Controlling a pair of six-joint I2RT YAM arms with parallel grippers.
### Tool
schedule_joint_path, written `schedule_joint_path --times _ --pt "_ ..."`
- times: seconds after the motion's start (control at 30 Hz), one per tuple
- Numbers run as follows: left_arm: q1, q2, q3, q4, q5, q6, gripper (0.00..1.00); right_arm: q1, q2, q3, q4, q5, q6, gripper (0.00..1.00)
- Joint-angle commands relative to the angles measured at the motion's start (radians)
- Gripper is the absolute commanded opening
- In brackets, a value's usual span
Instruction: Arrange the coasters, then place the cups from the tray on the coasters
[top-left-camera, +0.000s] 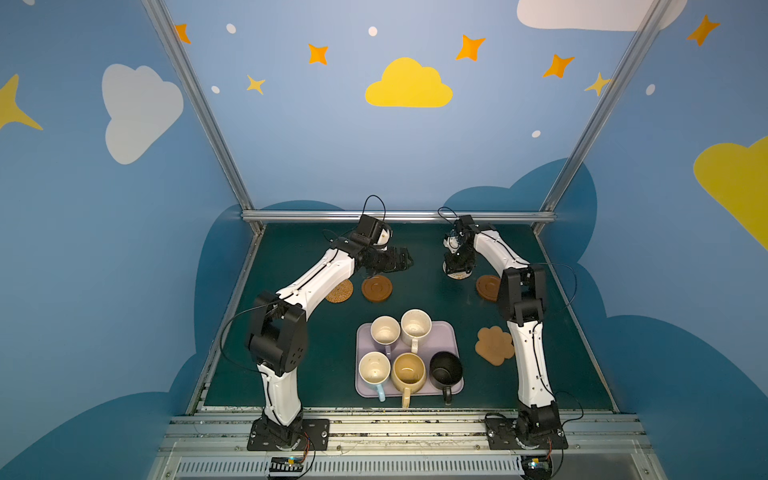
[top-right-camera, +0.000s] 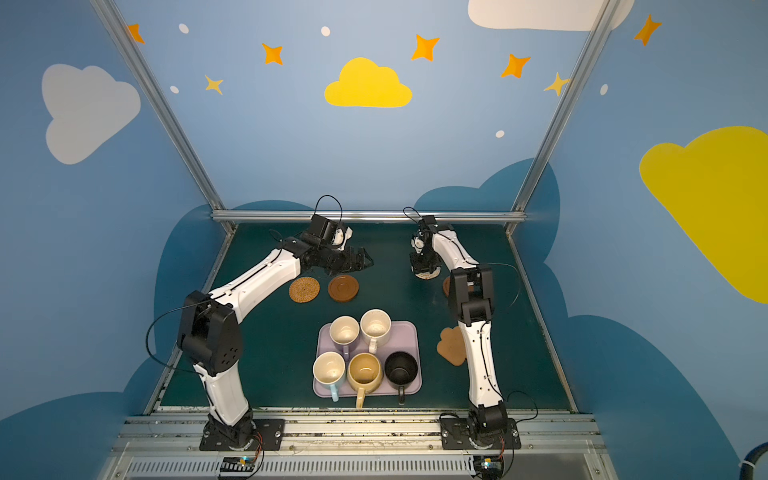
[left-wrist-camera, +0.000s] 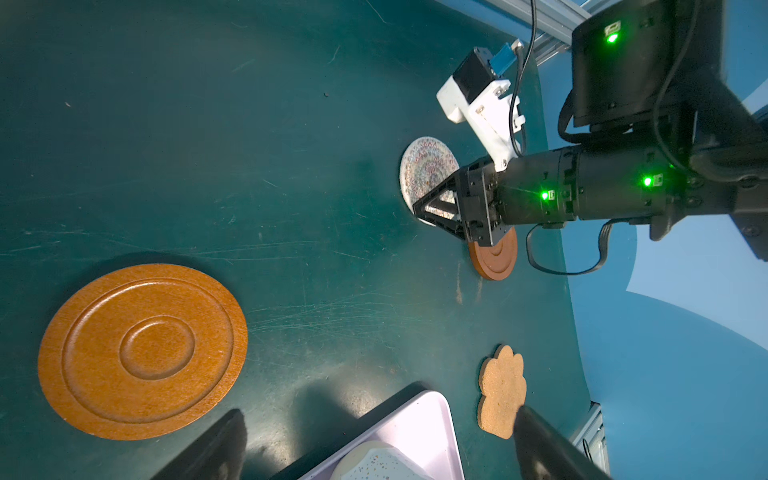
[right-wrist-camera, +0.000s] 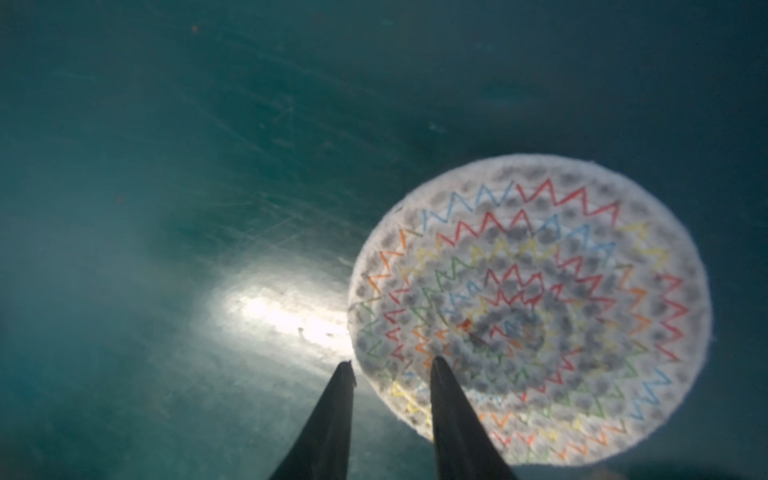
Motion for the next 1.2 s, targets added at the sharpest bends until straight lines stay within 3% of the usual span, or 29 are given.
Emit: schedule_joint_path --times 0.0,0.4,0.97,1.17 --pt "0.006 -0.007 0.002 -0.002 0.012 0.015 1.0 0.043 -0.005 -0.056 -0.061 -0.079 0.003 0.32" --pt "0.051 -0.03 -0.085 0.094 0.069 -0.082 1.0 0.141 -0.068 -0.142 -0.016 -0.185 0.057 0.3" --pt "0.064 -0.069 -0.141 0.093 0.008 -0.09 1.0 0.235 -0.099 -0.19 0.017 -0.178 0.115 0.29" --pt "0.065 -0.062 -0.138 0.1 0.015 -0.093 1.0 0.25 -0.075 -0.122 0.023 -0.178 0.115 0.28"
